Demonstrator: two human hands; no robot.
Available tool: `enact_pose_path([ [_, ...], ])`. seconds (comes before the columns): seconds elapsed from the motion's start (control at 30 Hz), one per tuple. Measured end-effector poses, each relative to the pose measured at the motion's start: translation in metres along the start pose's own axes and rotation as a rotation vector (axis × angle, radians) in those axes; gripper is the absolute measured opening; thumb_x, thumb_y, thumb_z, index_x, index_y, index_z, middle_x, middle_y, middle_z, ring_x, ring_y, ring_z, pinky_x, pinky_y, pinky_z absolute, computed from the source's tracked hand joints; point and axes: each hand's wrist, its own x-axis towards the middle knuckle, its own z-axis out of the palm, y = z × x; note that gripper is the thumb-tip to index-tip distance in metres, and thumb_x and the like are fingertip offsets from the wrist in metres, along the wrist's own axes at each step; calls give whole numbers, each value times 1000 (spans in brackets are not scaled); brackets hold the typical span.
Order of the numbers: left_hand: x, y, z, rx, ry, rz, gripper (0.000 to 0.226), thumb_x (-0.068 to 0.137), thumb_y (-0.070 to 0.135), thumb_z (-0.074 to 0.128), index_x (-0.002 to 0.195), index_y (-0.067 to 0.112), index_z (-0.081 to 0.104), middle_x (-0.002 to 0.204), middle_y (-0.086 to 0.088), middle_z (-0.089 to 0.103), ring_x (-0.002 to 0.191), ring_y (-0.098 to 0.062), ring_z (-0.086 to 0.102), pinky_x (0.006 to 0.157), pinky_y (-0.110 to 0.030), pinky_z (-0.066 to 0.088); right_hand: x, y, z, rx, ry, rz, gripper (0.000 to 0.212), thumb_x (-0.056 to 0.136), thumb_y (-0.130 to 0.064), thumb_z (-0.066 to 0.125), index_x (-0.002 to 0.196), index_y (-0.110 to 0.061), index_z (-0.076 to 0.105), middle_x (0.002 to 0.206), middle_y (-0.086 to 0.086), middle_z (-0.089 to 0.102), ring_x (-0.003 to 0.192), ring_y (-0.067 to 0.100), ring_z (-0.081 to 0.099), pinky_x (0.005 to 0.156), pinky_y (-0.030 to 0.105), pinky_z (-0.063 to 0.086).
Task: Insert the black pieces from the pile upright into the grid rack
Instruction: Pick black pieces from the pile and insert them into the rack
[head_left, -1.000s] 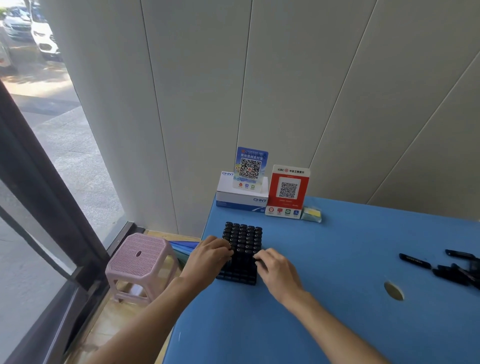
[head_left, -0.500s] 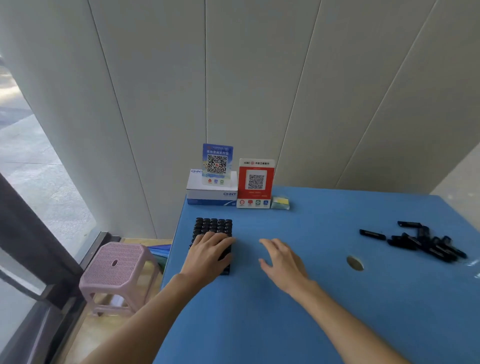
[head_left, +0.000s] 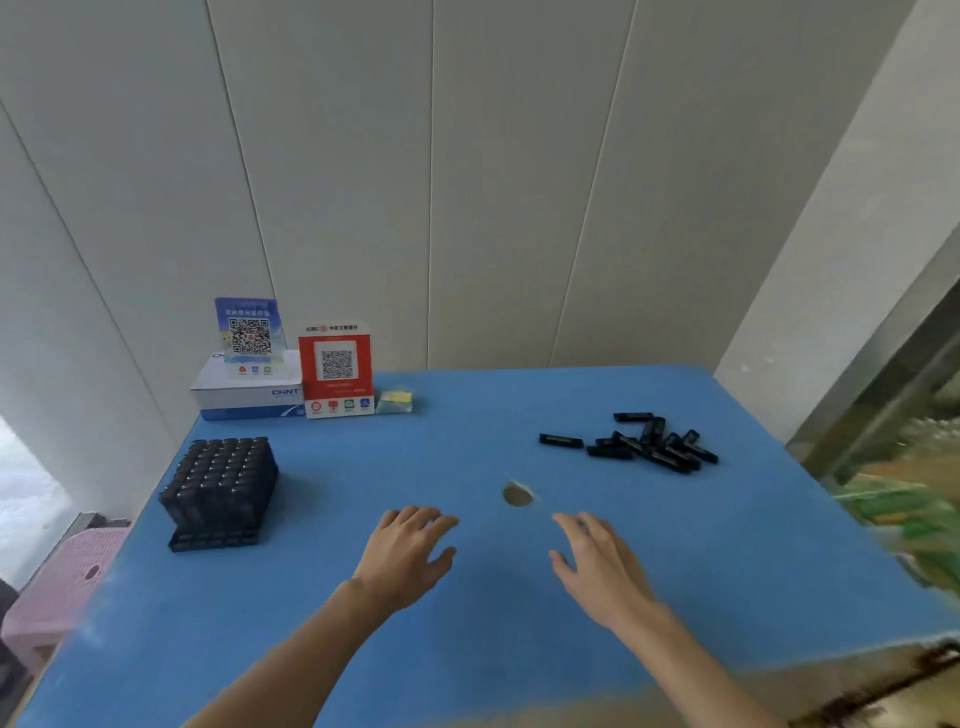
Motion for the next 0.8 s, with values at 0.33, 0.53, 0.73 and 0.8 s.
enact_pose_path([
  [0.33, 38, 119, 48, -46, -84, 33, 32, 71, 43, 59, 100, 31, 67, 93, 12, 67, 80, -9, 64, 71, -25, 50, -62, 149, -11, 27, -5, 157, 43, 95, -38, 43, 135, -23, 39, 125, -2, 51, 117, 17, 47, 90, 28, 44],
  [0.53, 77, 144, 73, -86, -116, 1, 35, 79, 43, 41, 101, 29, 65, 93, 12, 67, 80, -11, 63, 70, -26, 48, -49, 194, -10, 95, 7, 203, 42, 96, -36, 43, 135, -21, 39, 126, -3, 51, 116, 15, 48, 88, 27, 47],
  [0.73, 129, 159, 108, -116, -133, -26, 28, 78, 37, 51, 101, 27, 64, 92, 10, 67, 81, -14, 65, 69, -28, 50, -8, 241, -13, 96, -18, 208, 39, 96, -34, 43, 133, -21, 42, 126, -2, 52, 118, 17, 47, 89, 26, 43],
  [0.8, 148, 163, 119, -118, -130, -32, 26, 76, 33, 61, 101, 26, 65, 92, 9, 68, 80, -15, 65, 68, -28, 50, 12, 258, -15, 82, -34, 207, 39, 96, -33, 44, 132, -21, 43, 125, -1, 52, 118, 17, 47, 91, 27, 43],
])
